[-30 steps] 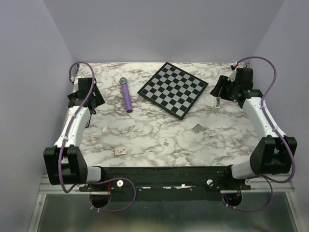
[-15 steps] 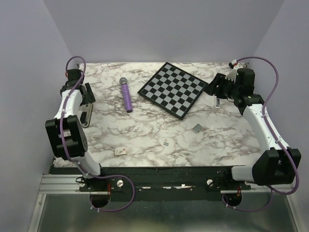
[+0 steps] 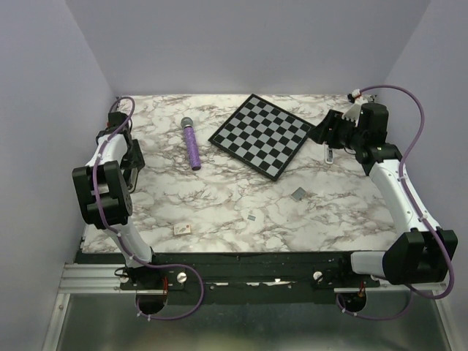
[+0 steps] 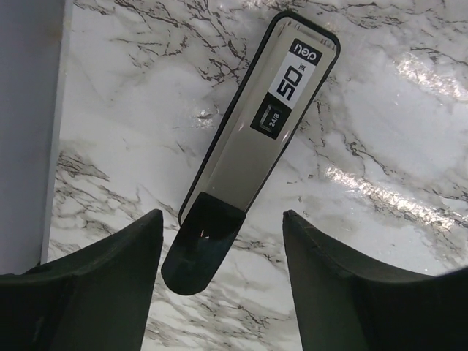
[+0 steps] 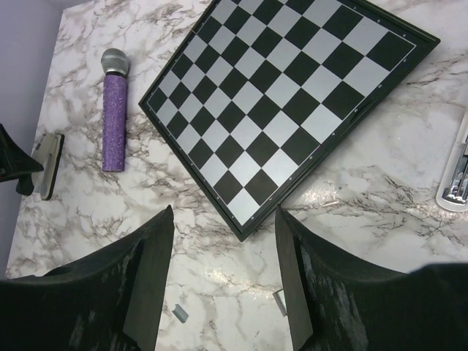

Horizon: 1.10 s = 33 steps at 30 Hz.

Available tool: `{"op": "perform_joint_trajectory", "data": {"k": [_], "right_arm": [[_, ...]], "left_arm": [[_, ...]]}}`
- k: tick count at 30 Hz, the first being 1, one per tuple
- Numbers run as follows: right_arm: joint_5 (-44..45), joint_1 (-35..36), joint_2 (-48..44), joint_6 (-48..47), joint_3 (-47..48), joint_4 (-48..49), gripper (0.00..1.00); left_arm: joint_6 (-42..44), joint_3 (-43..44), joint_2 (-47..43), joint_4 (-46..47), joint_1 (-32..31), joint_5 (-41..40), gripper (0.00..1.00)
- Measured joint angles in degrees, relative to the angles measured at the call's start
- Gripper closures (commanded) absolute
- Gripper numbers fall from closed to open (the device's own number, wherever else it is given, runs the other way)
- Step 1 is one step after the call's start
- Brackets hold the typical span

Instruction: Unload the staples from the stapler

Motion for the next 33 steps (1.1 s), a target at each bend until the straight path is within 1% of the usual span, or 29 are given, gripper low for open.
{"op": "perform_joint_trajectory", "data": {"k": [2, 3, 5, 6, 8, 9, 10, 15, 18, 19, 22, 25, 27, 30, 33], "right_arm": [[-0.2, 0.0, -0.1, 0.0, -0.3, 0.3, 0.35], [-0.3, 0.0, -0.2, 0.0, -0.6, 0.5, 0.35], [-0.5, 0.0, -0.4, 0.1, -1.1, 0.8, 0.35], [-0.6, 0.0, -0.5, 0.1, -1.2, 0.8, 0.35], [-0.7, 0.0, -0.5, 0.2, -1.3, 0.8, 0.35], [-0.8, 0.0, -0.5, 0.2, -1.3, 0.9, 0.35], [-1.0, 0.0, -0.5, 0.2, -1.3, 0.9, 0.35], [-1.5, 0.0, -0.6, 0.2, -1.7, 1.4, 0.34], [-2.4, 0.8, -0.7, 0.2, -2.5, 2.1, 0.34], [-2.6, 1.6, -0.7, 0.1, -2.6, 2.5, 0.32], [-3.4, 6.0, -0.7, -0.4, -2.8, 3.3, 0.29], [-7.4, 11.0, -0.7, -0.1, -3.1, 6.1, 0.25], [-11.2, 13.3, -0.7, 0.9, -3.9, 9.2, 0.22], [-15.3, 15.1, -0.4, 3.7, -5.3, 14.0, 0.21], [-15.8, 18.6, 1.5, 5.9, -5.4, 17.6, 0.21]], "left_arm": [[-0.3, 0.0, 0.8, -0.3, 0.1, 0.0, 0.40], [-0.3, -0.1, 1.1, -0.3, 0.2, 0.1, 0.49], [-0.6, -0.2, 1.4, -0.3, 0.4, 0.3, 0.60], [-0.7, -0.3, 1.4, -0.3, 0.6, 0.5, 0.74], [-0.9, -0.4, 1.4, -0.2, 0.9, 1.8, 0.87], [-1.4, -0.4, 1.4, -0.1, 1.0, 2.3, 0.98], [-1.2, -0.4, 1.4, -0.2, 1.0, 2.8, 1.00], [-1.2, -0.6, 1.4, -0.3, 1.4, 5.8, 1.00], [-2.3, -2.0, -0.1, 0.3, 1.7, 9.9, 1.00], [-2.8, -2.7, -0.8, 0.3, 1.7, 11.6, 1.00], [-5.0, -5.7, -4.6, 0.5, 1.5, 19.5, 1.00], [-6.8, -8.4, -8.5, 0.7, 0.7, 26.6, 1.00], [-8.5, -11.0, -12.8, 2.1, -0.1, 31.9, 1.00], [-12.3, -15.0, -19.8, 5.9, -2.9, 38.7, 1.00], [-17.0, -19.1, -25.7, 11.8, -8.2, 43.7, 1.00]]}}
